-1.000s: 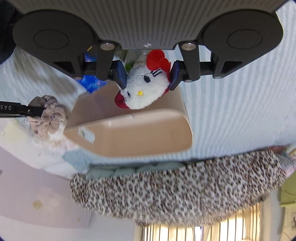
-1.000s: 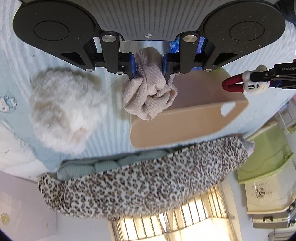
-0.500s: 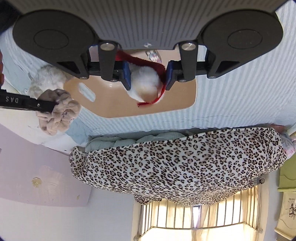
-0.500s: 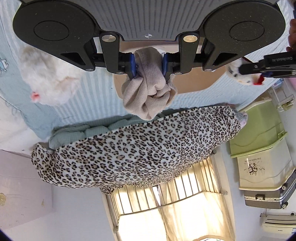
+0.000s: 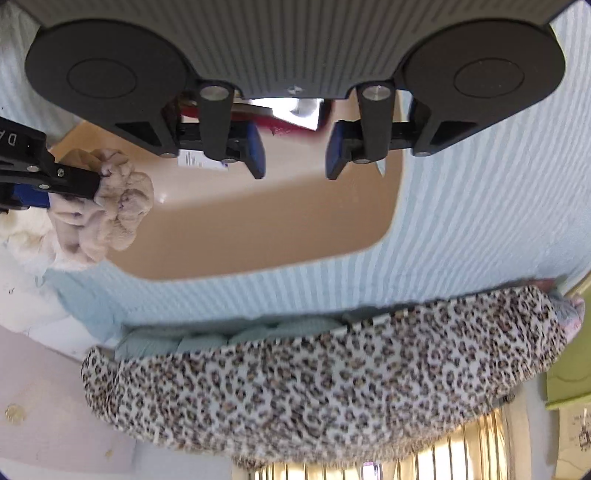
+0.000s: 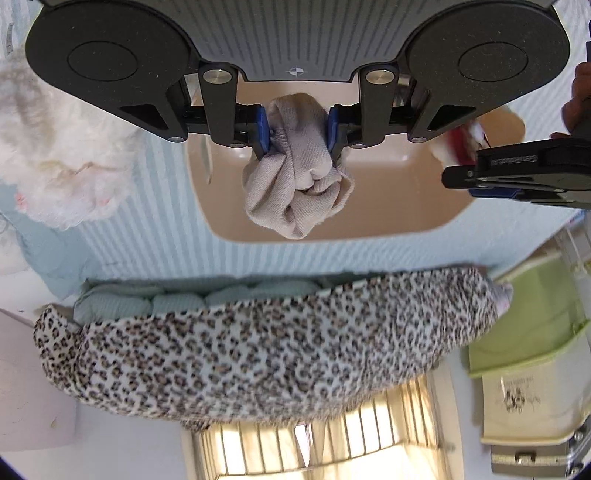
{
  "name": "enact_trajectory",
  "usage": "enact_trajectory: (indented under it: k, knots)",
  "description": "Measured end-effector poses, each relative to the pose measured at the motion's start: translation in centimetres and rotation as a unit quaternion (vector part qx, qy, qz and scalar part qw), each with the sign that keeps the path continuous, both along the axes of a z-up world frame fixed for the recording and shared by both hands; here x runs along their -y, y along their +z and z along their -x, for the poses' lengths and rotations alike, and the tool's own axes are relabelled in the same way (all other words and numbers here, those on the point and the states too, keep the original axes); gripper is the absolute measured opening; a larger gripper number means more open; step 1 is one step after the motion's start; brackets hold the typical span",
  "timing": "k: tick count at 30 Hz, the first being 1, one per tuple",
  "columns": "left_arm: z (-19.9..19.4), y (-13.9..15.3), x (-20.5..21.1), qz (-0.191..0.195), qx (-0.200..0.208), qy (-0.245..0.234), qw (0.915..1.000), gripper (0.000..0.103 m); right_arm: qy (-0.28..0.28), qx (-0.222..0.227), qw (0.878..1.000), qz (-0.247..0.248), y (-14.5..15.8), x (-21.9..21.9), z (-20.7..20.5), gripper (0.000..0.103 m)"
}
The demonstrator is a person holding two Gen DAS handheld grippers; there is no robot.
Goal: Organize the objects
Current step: 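Carry plush toy and cloth over the basket and release both, then grasp the green snack bag with left gripper while right grasps blue tissue pack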
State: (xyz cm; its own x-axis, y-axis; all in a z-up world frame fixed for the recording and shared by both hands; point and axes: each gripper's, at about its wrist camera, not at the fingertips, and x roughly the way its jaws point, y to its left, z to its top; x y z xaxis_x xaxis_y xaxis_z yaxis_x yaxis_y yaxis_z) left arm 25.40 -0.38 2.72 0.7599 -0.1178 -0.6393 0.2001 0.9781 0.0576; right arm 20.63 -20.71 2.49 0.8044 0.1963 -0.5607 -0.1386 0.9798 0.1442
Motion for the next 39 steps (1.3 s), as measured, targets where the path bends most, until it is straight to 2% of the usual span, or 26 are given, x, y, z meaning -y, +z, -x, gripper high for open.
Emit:
enact_trajectory:
  k: [1,2,4,6,14,16,21,25,31,39]
  knots:
    - [0.1,-0.3,0.0,-0.004,-0.002,0.004,1.0000,0.068,0.000,-0.001,1.000,0.003,-0.2,-0.1,0.1,0.047]
    - [0.3,-0.5,0.0,-0.008,0.000,0.009,0.9999,0.075,0.000,-0.001,1.000,0.004,-0.2,-0.2,0.1,0.051]
    - [0.9,-0.6,-0.1,-0.011,0.011,0.017,0.9997,0.084,0.000,0.002,1.000,0.005,-0.1,-0.2,0.5,0.054]
    - [1.1,-0.5,-0.2,-0.008,0.005,0.018,0.9998,0.088,0.000,0.006,1.000,0.007,0.1,-0.2,1.1,0.068]
    - [3.7,1.7,-1.0,0.006,0.021,0.020,0.9996,0.091,0.008,0.019,1.000,0.020,2.0,-0.2,4.0,0.082]
    - [4.7,2.3,-1.3,0.008,0.025,0.020,0.9994,0.092,0.009,0.019,1.000,0.023,2.3,-0.3,5.0,0.089]
    - [7.3,3.1,-2.2,0.010,0.030,0.025,0.9992,0.097,0.016,0.014,0.999,0.033,2.6,-0.3,7.4,0.095]
    - [9.2,3.1,-3.3,0.021,0.027,0.035,0.9988,0.097,0.016,0.008,0.999,0.039,2.2,0.0,9.1,0.099]
    - [11.6,1.9,-3.7,0.012,0.017,0.039,0.9990,0.097,0.020,-0.019,0.999,0.037,0.8,0.5,10.7,0.103]
    - [13.9,-1.5,-3.0,0.006,-0.021,0.020,0.9996,0.097,0.022,-0.057,0.997,0.038,-2.5,0.6,11.9,0.103]
